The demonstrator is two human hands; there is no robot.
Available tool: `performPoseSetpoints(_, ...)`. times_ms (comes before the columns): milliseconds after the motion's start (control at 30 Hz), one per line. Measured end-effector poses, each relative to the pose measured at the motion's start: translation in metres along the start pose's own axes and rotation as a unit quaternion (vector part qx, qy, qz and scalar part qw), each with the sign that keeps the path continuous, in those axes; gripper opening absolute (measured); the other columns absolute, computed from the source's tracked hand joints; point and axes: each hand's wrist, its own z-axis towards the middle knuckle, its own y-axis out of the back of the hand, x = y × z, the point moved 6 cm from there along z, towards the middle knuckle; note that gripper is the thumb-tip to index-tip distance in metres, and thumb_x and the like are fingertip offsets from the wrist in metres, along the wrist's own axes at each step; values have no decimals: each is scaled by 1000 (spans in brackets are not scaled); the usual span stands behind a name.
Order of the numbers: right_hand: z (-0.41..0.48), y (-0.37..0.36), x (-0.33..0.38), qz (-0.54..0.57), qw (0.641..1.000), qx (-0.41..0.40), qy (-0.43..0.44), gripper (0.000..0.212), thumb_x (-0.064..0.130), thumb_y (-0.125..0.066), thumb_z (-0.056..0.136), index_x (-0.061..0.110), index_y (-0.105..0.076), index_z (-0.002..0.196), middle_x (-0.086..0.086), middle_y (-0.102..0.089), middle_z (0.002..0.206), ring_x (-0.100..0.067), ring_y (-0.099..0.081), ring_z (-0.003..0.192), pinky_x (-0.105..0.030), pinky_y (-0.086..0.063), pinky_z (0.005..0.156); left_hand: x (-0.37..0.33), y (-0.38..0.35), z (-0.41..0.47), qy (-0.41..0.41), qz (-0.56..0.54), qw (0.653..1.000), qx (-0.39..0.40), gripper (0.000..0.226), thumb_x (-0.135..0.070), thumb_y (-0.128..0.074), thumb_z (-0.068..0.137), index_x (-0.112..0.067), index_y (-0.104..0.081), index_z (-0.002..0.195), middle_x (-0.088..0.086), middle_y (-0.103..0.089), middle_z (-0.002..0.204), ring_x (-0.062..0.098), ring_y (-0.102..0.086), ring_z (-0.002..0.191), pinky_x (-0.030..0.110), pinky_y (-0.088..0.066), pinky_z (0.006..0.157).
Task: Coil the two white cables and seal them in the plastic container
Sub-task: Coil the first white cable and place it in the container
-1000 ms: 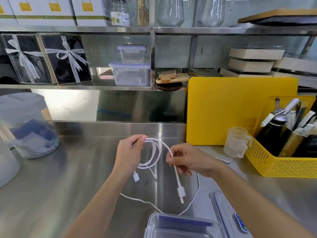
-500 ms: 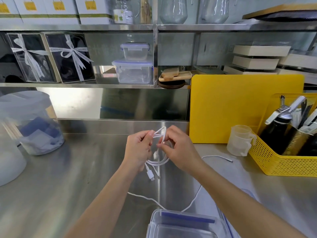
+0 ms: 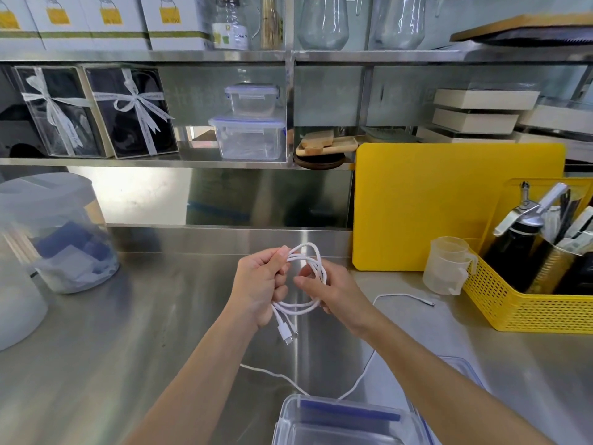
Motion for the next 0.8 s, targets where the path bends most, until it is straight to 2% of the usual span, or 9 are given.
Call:
performPoseSetpoints(100,-1,6,3,-6,1000,12,10,28,33,-61,84,5,-59,81,-2,-48,61,-3,-41,47,-12,-34,45,-9,11,5,-11,-19,1000,-17,29,-9,-52,93,-2,-59,66,0,-35,50,3,-25,34,12,-22,31)
performPoseSetpoints(267,-4,24,-5,-93,996,-6,7,21,34,-61,83,14,-67,78,-2,-59,66,-5,-49,59,-19,-39,55,-19,26,7,-26,6,999,-40,24,-8,-52,92,-2,-66,74,3,-36,54,4,-28,35,14,-23,33)
performPoseSetpoints(367,-7,28,-10,-103,994,12,-22,22,34,-57,86,16,-67,81,2,-57,64,-7,-48,60,-20,-38,55,-17,26,5,-34,28,998,-40,23,-7,-52,92,-3,-68,77,5,-35,57,4,-29,35,14,-24,33)
performPoseSetpoints(467,-9,24,-9,-103,990,67,-68,30,44,-41,92,22,-59,101,4,-53,70,-7,-47,62,-17,-37,53,-16,22,8,-40,25,998,-46,21,-6,-52,92,-1,-66,78,4,-36,57,3,-30,34,14,-24,32)
performPoseSetpoints(533,-4,14,0,-55,992,93,-72,33,46,-34,93,25,-51,111,2,-54,74,-5,-47,59,-16,-37,49,-19,16,7,-57,31,997,-38,21,-5,-52,92,-2,-66,78,1,-38,52,3,-31,34,14,-24,33)
performPoseSetpoints(600,2,3,12,-31,996,73,-41,28,43,-33,95,24,-48,107,3,-53,70,0,-45,50,-12,-35,45,-16,5,3,-68,39,997,-20,24,-6,-51,93,-5,-67,76,-2,-40,49,3,-32,36,14,-26,34)
performPoseSetpoints(667,6,1,19,-34,999,8,-9,24,37,-33,97,20,-50,94,4,-48,65,0,-43,46,-11,-34,44,-13,-2,1,-56,35,998,-6,24,-9,-50,94,-6,-68,78,-1,-42,52,5,-33,38,17,-30,36)
performPoseSetpoints(733,6,3,17,-52,998,-37,7,26,32,-33,98,21,-48,80,5,-45,63,-2,-42,51,-16,-35,51,-11,-1,-1,-8,30,999,20,23,-13,-51,94,-3,-67,82,3,-48,56,8,-42,39,23,-43,41)
performPoseSetpoints(800,6,4,14,-95,995,-34,13,28,30,-32,98,23,-46,75,4,-46,64,-7,-43,57,-21,-36,55,-9,2,-4,58,42,995,70,26,-19,-51,94,-1,-68,86,8,-61,61,14,-59,48,33,-59,57)
